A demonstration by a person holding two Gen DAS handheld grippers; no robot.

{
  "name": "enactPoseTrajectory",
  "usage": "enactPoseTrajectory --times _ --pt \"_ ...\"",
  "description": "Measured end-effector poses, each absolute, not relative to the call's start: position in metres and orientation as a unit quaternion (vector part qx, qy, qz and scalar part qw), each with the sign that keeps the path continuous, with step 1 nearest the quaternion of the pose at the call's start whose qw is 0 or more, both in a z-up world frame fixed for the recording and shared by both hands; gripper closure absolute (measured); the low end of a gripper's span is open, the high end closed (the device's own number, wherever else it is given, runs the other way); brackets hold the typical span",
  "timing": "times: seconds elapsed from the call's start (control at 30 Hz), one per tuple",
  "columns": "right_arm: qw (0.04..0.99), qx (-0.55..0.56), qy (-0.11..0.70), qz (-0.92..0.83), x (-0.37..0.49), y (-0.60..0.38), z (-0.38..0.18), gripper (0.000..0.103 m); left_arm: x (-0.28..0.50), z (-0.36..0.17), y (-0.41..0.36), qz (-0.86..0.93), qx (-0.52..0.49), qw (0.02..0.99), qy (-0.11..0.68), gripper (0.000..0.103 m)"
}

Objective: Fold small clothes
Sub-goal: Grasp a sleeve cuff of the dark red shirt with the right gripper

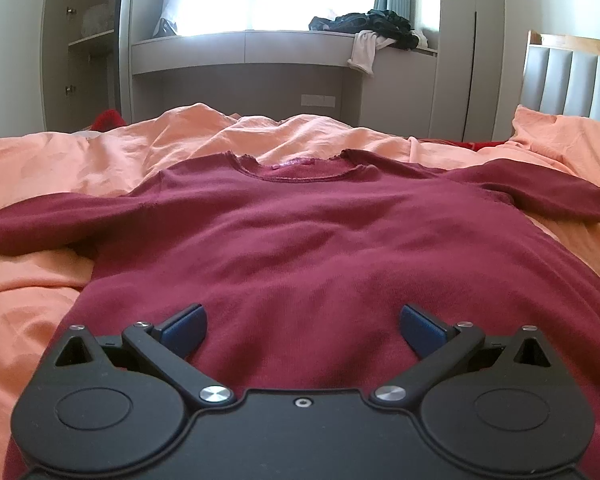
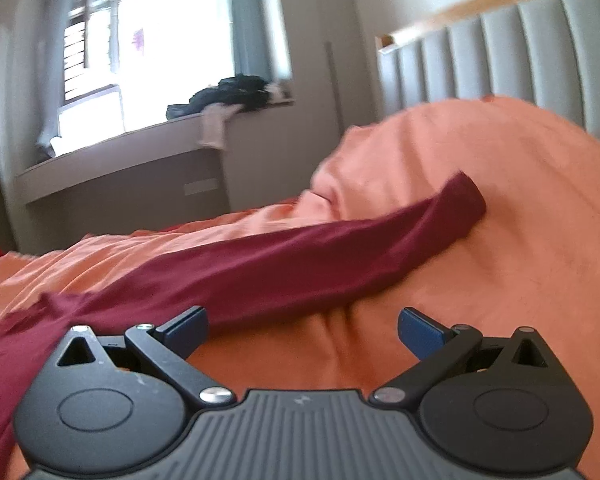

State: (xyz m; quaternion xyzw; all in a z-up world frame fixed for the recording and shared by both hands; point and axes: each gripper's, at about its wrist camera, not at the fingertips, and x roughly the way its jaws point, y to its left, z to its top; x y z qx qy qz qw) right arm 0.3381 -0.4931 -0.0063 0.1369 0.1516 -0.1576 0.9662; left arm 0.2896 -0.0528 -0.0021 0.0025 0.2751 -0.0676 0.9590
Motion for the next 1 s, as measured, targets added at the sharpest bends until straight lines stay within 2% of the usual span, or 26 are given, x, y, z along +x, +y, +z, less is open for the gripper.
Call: enactPoseTrajectory --times 0.47,0.53,0.73,0.8,0.87,0.9,1.0 --pt "0.947 0.22 0.112 -0.205 0.361 -0.57 -0.019 0.0 0.292 -0.01 -0.046 -0.08 -0.024 0.958 0.273 0.0" --pt "0.944 0.224 0.101 -0.218 0.365 -0.581 -0.018 0.006 0.292 -0.011 -0.045 -0.08 -0.024 0.959 0.272 0.0" --pt "0.926 0.238 0.085 -0.28 0.388 -0.617 -0.019 0.029 0.293 -0.012 -0.045 -0.081 -0.025 0.959 0.27 0.0" --pt "0.924 0.219 0.092 -0.3 0.396 -0.62 -0.019 0.051 0.293 -0.013 -0.044 -0.081 -0.026 0.959 0.27 0.0" --pt "0.921 0.204 0.098 -0.317 0.404 -0.623 -0.018 0.067 0.293 -0.013 -0.045 -0.081 -0.026 0.959 0.27 0.0" --pt "0.922 0.203 0.099 -0.315 0.406 -0.624 -0.016 0.079 0.293 -0.013 -0.045 -0.081 -0.026 0.959 0.27 0.0" --pt "0.928 0.183 0.098 -0.308 0.41 -0.615 -0.002 0.09 0.293 -0.013 -0.045 -0.082 -0.028 0.959 0.269 0.0"
